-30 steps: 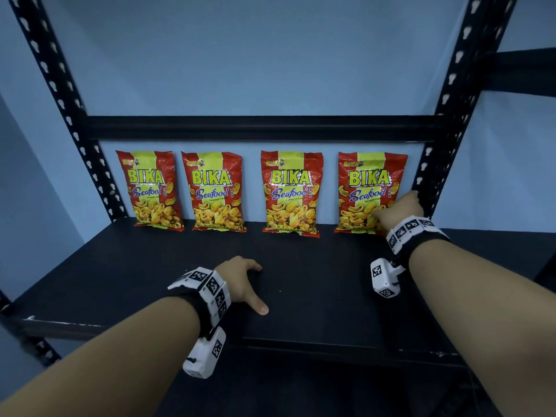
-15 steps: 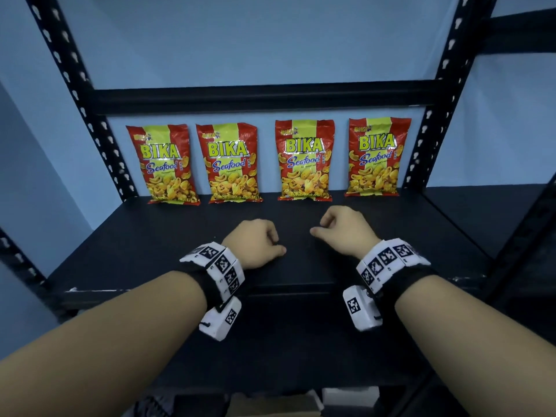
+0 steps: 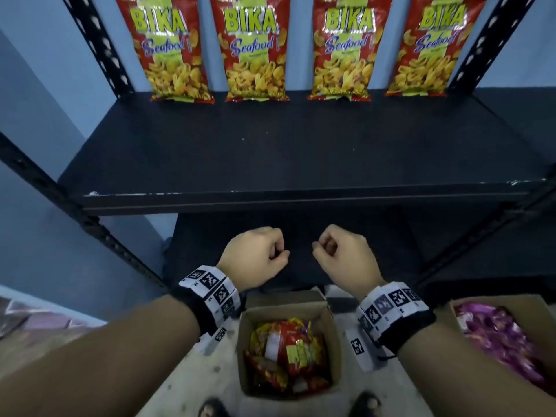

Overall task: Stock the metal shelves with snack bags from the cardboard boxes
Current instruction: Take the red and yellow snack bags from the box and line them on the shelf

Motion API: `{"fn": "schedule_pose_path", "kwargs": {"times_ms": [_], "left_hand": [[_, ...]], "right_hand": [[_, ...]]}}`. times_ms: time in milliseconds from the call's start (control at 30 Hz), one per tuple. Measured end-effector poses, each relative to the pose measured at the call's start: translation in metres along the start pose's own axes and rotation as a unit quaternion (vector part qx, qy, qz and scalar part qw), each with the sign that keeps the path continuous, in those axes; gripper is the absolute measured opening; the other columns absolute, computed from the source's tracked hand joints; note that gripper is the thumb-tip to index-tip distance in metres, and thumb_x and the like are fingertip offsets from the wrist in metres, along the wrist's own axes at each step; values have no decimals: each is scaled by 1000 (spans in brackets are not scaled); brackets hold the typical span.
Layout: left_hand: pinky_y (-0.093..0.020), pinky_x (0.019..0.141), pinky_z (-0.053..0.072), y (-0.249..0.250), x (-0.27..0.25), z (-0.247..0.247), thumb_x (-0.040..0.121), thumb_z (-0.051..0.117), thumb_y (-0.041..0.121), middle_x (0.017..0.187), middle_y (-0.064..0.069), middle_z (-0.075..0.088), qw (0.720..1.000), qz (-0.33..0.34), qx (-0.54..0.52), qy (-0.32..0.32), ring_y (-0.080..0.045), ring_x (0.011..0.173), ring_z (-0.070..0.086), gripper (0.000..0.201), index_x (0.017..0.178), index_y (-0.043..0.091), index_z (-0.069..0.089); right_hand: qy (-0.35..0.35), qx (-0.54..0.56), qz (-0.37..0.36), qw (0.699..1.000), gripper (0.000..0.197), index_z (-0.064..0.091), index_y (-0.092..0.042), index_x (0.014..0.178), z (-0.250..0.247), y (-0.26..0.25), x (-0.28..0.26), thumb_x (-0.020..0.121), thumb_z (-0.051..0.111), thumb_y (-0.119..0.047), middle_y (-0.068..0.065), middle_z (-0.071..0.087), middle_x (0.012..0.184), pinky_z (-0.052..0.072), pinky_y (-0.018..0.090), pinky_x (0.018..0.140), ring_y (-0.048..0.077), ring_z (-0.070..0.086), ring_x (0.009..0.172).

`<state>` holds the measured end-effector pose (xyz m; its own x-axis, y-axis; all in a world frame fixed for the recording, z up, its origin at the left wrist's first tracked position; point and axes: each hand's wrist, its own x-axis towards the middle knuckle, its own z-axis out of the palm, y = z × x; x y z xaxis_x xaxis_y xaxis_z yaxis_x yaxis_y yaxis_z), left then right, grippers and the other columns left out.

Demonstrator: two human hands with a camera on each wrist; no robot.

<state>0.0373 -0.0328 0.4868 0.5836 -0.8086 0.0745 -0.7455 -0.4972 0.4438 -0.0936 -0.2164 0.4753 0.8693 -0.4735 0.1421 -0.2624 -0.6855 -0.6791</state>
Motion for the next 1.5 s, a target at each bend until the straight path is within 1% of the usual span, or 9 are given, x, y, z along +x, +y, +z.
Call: {"fn": "schedule_pose_path", "kwargs": {"times_ms": [333, 500, 700, 833, 967, 1067, 1167, 1300, 1500], "left_hand": [[-22, 69, 47, -102, -53, 201, 89, 66, 32, 86, 3, 72, 939, -246, -81, -227, -15, 82, 67, 11, 93, 22, 62], [-33, 86, 52, -147, -70, 313, 88, 74, 33, 99, -6, 73, 899, -333, -136, -250, -19, 94, 66, 30, 105, 10, 65], [-31, 94, 51, -230, -59, 461, 86, 77, 41, 116, -5, 71, 892, -330, -125, -282, -21, 109, 66, 49, 122, 9, 67], [-33, 105, 46, -270, -49, 557, 86, 75, 43, 136, 2, 60, 914, -277, -86, -283, -20, 123, 58, 56, 136, 22, 61], [-35, 115, 38, -308, -35, 638, 81, 53, 67, 142, 1, 54, 929, -235, -56, -281, -23, 135, 50, 72, 141, 27, 55], [-36, 117, 34, -325, -28, 674, 85, 68, 49, 149, -2, 49, 935, -216, -14, -281, -28, 137, 46, 71, 150, 28, 46], [-34, 115, 35, -337, -26, 695, 80, 74, 48, 147, -2, 45, 933, -182, 48, -305, -29, 134, 43, 82, 153, 28, 42], [-39, 110, 42, -336, -23, 690, 76, 75, 58, 136, -4, 45, 924, -172, 79, -332, -29, 127, 42, 68, 136, 32, 59], [-26, 83, 43, -309, -26, 649, 89, 72, 38, 125, -1, 64, 903, -182, 87, -379, -24, 111, 61, 32, 117, 22, 64]], "right_hand": [[-270, -74, 220, 935, 25, 49, -32, 74, 131, 164, -69, 92, 66, -33, -13, 55, 71, 45, 31, 71, 15, 59, 78], [-400, -93, 249, 877, 32, 64, -28, 96, 222, 257, -92, 80, 78, -52, -7, 61, 126, 47, 30, 84, 13, 57, 102], [-463, -130, 228, 847, 89, 64, -31, 125, 365, 374, -76, 55, 71, -85, -1, 52, 141, 46, 43, 106, 26, 52, 127], [-491, -75, 229, 837, 103, 49, -20, 148, 442, 437, -69, 63, 92, -58, 6, 52, 148, 47, 44, 108, 29, 54, 131], [-507, -81, 201, 834, 102, 48, -19, 146, 498, 483, -65, 61, 97, -48, -1, 55, 140, 48, 31, 95, 24, 55, 129], [-508, -103, 140, 844, 114, 42, -20, 149, 526, 506, -63, 55, 101, -41, -1, 44, 145, 45, 35, 101, 28, 44, 139], [-504, -143, 91, 847, 94, 47, -20, 138, 537, 513, -60, 61, 99, -31, 4, 41, 144, 39, 34, 103, 28, 41, 136], [-512, -144, 56, 845, 56, 57, -18, 111, 538, 516, -63, 68, 94, -21, 1, 53, 123, 32, 27, 76, 20, 50, 113], [-512, -140, 77, 844, 18, 62, -21, 92, 501, 485, -73, 86, 77, -15, 10, 68, 108, 45, 28, 79, 28, 61, 99]]}}
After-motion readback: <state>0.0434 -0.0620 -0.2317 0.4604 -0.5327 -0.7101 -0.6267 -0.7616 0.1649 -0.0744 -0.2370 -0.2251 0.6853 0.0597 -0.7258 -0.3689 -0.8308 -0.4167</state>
